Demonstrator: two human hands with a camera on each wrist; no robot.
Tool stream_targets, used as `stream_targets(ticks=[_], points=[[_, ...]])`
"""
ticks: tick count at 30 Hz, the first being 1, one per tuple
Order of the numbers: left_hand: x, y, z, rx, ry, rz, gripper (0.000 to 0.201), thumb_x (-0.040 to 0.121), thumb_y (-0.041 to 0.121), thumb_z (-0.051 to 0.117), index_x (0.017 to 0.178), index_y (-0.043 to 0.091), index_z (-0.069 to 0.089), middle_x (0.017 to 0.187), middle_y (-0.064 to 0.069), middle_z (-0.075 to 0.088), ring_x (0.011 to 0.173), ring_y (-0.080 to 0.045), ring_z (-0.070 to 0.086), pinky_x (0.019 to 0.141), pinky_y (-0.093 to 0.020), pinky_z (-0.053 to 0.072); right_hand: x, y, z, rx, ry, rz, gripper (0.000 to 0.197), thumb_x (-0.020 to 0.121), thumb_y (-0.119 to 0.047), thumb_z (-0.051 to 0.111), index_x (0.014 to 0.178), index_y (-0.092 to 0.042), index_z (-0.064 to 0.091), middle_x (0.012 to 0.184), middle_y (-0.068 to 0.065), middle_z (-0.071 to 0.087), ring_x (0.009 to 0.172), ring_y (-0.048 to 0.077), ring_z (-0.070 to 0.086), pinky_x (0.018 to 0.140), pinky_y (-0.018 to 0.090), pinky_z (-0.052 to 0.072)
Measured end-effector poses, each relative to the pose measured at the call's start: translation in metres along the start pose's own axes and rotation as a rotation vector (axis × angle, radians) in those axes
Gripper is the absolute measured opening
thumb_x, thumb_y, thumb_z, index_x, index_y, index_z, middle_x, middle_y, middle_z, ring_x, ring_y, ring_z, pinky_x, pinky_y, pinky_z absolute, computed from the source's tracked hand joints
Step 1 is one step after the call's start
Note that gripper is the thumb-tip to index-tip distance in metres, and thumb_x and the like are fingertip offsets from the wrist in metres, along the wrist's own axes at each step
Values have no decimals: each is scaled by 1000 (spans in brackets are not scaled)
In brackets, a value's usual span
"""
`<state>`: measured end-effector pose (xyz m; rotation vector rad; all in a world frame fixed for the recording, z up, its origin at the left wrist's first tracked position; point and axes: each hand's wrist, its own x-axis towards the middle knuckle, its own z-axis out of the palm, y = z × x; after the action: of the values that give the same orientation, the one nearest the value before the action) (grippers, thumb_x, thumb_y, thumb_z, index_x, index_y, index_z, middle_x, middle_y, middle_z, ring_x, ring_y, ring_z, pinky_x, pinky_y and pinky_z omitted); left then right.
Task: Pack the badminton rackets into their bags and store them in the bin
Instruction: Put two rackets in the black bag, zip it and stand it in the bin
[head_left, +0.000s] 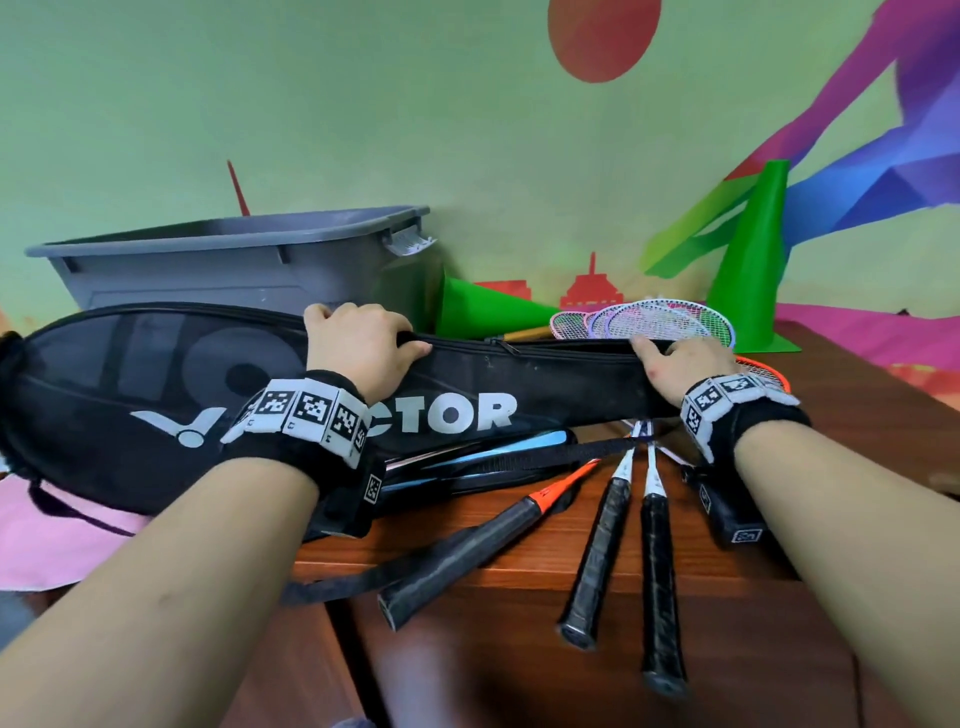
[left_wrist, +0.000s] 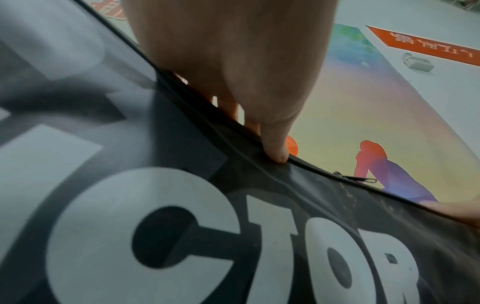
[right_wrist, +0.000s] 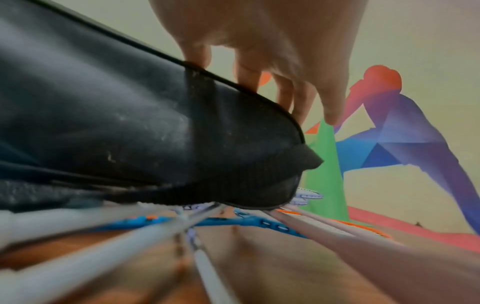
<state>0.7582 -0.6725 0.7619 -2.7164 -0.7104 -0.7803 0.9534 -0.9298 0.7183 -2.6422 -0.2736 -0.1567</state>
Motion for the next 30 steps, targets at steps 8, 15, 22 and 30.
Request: stream_targets(ticks=[8, 15, 22, 30], points=[[-3, 11, 2, 3, 1, 16, 37, 89, 60, 44, 96, 32, 68, 103, 2, 66, 105, -25, 55, 92, -42, 28, -48, -73, 7, 184, -34, -400, 53, 88, -63, 43, 72, -18, 67, 75, 3, 65, 92, 27, 62, 98, 38, 42], [-5, 16, 1, -39, 10, 45, 29, 90, 50, 48, 102, 32, 67, 104, 2, 68, 106, -25, 56, 93, -41, 28, -53, -111, 1, 135, -77, -453, 41, 82, -50, 61, 82, -12, 76, 81, 9, 71, 79, 26, 65, 67, 26, 47], [-9, 20, 3, -47, 36, 27, 35, 84, 60, 51, 96, 31, 68, 99, 3, 68, 103, -24, 55, 89, -40, 27, -57, -112, -2, 113, -17, -475, 28, 89, -37, 57, 89, -12, 70, 92, 8, 69, 81, 26, 59, 72, 27, 44], [-11, 17, -3, -53, 40, 5, 36, 87, 58, 50, 101, 30, 67, 103, 2, 68, 105, -25, 52, 91, -40, 27, -47, -103, -20, 80, -109, -377, 16, 91, -18, 48, 90, -4, 55, 100, 16, 57, 88, 27, 51, 73, 28, 38]])
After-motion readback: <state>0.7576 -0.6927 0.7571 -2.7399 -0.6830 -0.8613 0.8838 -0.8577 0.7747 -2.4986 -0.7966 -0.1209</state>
